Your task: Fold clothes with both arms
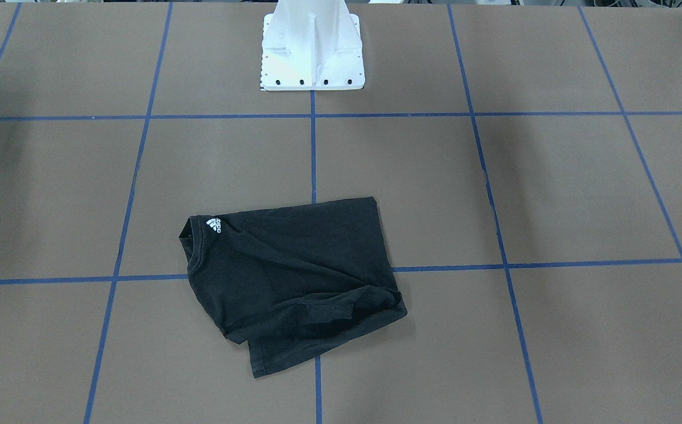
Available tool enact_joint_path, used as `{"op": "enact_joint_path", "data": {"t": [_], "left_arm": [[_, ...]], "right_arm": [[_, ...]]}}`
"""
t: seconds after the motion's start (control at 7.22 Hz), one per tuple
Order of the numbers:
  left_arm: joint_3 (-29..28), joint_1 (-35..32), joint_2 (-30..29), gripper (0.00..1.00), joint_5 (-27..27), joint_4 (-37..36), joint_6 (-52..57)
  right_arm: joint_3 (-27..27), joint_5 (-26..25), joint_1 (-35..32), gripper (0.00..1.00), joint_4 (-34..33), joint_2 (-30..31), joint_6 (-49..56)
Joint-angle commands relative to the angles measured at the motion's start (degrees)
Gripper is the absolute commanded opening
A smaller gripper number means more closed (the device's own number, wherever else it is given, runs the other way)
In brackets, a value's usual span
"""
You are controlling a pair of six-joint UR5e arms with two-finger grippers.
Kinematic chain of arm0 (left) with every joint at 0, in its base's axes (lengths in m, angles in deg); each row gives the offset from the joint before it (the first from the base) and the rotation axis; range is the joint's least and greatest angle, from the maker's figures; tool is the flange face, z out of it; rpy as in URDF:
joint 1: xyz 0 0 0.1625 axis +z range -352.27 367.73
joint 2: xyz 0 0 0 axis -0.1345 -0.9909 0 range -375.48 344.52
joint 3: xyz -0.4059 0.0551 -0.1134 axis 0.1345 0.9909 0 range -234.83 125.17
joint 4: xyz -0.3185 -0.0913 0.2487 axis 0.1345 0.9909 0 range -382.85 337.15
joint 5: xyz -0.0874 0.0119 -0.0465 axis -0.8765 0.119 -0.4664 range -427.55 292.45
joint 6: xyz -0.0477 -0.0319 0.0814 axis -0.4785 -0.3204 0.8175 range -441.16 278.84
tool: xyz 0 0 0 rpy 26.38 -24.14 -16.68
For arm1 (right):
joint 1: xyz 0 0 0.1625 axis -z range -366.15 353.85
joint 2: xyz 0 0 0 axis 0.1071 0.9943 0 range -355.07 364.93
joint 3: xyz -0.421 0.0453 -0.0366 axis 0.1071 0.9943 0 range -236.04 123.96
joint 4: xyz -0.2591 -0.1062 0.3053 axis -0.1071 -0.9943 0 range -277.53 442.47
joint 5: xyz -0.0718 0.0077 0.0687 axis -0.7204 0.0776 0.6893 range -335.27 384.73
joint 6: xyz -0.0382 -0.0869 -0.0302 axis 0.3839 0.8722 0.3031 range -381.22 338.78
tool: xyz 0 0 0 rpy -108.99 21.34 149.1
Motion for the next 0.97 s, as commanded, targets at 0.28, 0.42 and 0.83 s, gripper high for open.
{"op": "enact_joint_path", "data": {"t": [0.28,0.42,0.83], "left_arm": [[3.7,-1.5,1.6,1.0,0.2,-13.5,2.9],[3.5,-1.5,3.9,1.0,-0.3,-12.8,2.9],[4.2,-1.3,3.1,1.0,-0.6,-12.8,2.4]], "right_arm": [[-0.2,3.7,-1.2,1.0,-7.5,-0.4,6.1],[-0.6,3.9,-1.2,1.0,-7.5,-0.1,6.1],[-1.1,3.1,-1.2,1.0,-6.9,0.1,6.0]]}}
